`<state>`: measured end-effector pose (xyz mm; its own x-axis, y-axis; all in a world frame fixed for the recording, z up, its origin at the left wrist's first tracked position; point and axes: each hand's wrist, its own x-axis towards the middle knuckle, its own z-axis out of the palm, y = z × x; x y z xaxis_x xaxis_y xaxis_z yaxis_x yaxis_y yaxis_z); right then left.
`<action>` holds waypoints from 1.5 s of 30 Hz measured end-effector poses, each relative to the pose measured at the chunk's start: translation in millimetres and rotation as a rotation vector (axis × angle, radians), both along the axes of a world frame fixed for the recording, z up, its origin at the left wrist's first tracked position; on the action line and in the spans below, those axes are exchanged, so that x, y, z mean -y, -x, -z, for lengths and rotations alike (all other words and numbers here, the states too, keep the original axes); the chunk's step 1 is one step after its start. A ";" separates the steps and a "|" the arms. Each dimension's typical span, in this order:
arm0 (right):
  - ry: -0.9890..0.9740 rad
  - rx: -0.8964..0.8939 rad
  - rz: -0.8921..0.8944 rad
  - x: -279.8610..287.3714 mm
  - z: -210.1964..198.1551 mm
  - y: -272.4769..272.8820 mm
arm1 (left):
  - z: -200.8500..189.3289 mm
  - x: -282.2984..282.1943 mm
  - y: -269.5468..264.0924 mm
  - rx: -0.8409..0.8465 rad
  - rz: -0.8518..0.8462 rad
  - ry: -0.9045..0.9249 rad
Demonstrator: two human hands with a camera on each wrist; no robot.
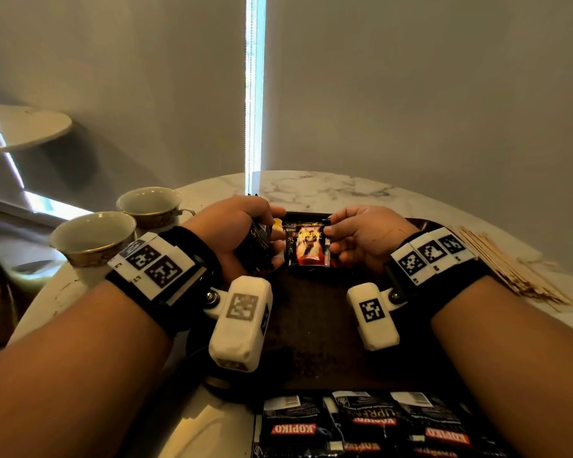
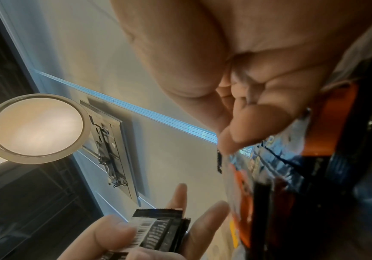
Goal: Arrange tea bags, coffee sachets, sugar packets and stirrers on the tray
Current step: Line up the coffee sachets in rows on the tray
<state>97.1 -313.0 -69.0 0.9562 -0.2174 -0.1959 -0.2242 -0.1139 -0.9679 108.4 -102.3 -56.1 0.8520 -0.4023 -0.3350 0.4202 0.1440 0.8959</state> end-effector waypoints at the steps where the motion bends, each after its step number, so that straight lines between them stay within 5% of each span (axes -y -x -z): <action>1: 0.003 -0.006 -0.009 -0.1 0.5 0.2 | 1.1 -0.5 -0.7 -0.004 0.002 -0.012; 45: 0.059 -0.044 -0.025 -4.1 -6.6 0.4 | 1.8 3.0 4.6 0.011 0.032 -0.092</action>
<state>96.7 -308.9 -62.3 0.9520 -0.2064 -0.2259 -0.2632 -0.1760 -0.9485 103.8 -105.3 -57.9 0.8431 -0.3970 -0.3628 0.4137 0.0478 0.9091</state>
